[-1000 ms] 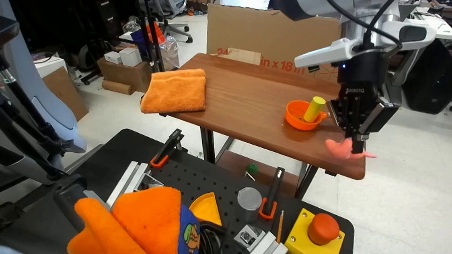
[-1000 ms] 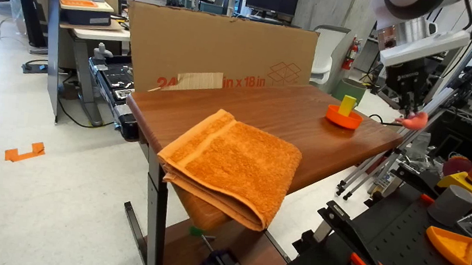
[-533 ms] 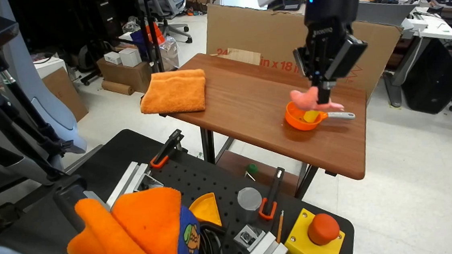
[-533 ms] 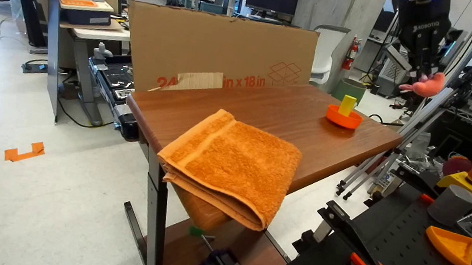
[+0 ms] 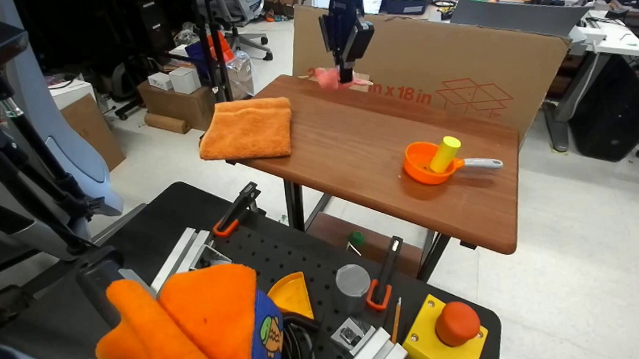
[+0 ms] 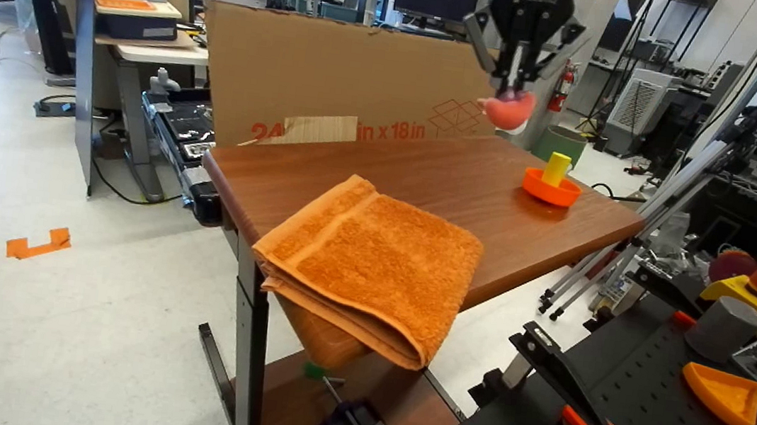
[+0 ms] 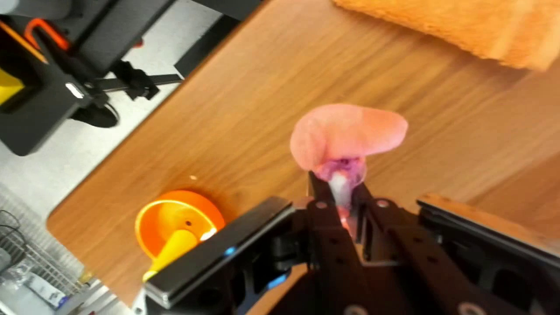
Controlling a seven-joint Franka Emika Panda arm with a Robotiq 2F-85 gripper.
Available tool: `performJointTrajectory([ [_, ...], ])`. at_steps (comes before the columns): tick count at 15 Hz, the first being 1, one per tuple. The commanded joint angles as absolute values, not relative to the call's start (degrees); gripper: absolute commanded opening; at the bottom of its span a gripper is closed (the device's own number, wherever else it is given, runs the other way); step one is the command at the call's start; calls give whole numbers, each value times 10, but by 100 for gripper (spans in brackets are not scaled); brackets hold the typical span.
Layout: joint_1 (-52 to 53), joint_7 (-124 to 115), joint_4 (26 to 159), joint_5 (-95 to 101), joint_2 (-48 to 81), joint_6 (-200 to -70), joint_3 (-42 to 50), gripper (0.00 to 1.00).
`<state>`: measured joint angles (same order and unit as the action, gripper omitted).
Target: Move the pink bunny to the left
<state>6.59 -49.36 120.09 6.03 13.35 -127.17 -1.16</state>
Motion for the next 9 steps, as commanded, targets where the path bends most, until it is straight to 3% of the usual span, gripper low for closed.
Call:
performJointTrajectory([
  [1,76,-511,1093,38,235,-1317,-12,6],
  [9,117,-566,871,77,471,-1305,57,6],
])
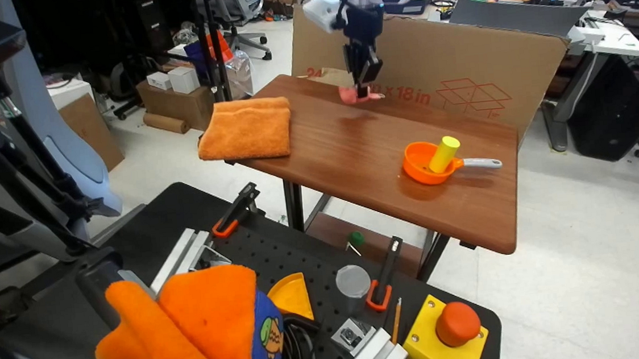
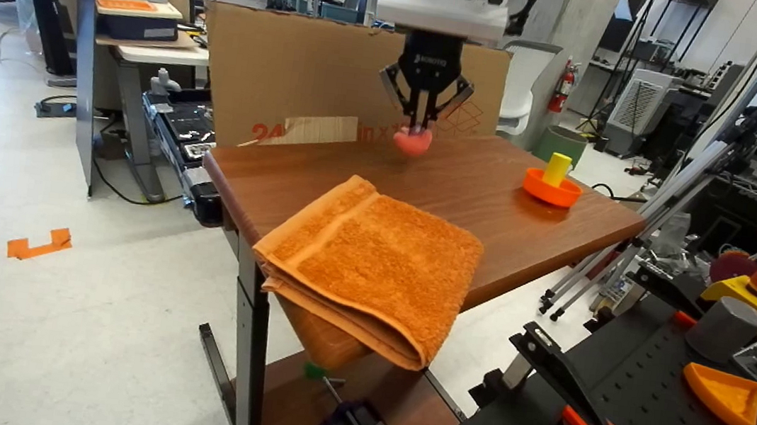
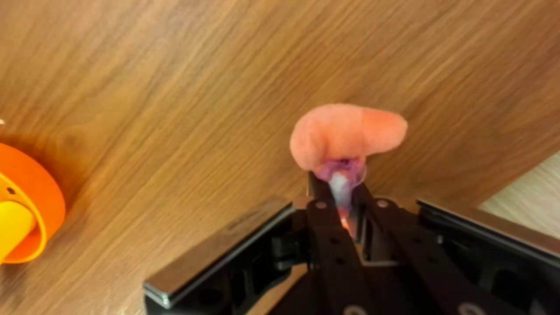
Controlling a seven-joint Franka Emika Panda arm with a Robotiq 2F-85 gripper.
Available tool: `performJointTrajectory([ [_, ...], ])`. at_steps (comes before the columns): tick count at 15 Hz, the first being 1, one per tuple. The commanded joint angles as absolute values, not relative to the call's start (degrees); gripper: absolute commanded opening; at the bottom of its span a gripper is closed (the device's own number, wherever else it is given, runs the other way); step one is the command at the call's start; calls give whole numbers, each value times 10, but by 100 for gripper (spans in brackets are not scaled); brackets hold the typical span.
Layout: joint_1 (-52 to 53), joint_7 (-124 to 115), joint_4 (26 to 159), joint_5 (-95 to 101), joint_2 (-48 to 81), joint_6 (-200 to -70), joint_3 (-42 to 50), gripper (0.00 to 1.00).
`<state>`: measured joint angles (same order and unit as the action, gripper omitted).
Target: Move the pink bunny to the left
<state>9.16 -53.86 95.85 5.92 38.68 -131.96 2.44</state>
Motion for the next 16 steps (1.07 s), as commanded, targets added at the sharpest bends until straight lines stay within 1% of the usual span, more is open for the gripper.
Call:
performJointTrajectory([
  [1,124,-570,857,84,490,-1305,67,48],
  [2,131,-573,849,85,497,-1280,73,50],
  [3,131,-568,850,82,485,-1253,69,55],
  [5,125,-524,903,68,430,-1216,46,69],
  [6,116,-482,953,62,384,-1200,31,76],
  [7,113,-452,999,64,343,-1204,25,81],
  [9,100,-382,1047,63,293,-1218,15,94],
  [10,93,-353,1078,61,263,-1252,14,98],
  [11,117,-409,993,70,342,-1217,31,82],
  [13,106,-375,1039,70,289,-1228,26,96],
  [14,103,-368,1052,70,275,-1229,25,99],
  [16,102,-364,1064,70,268,-1235,25,99],
])
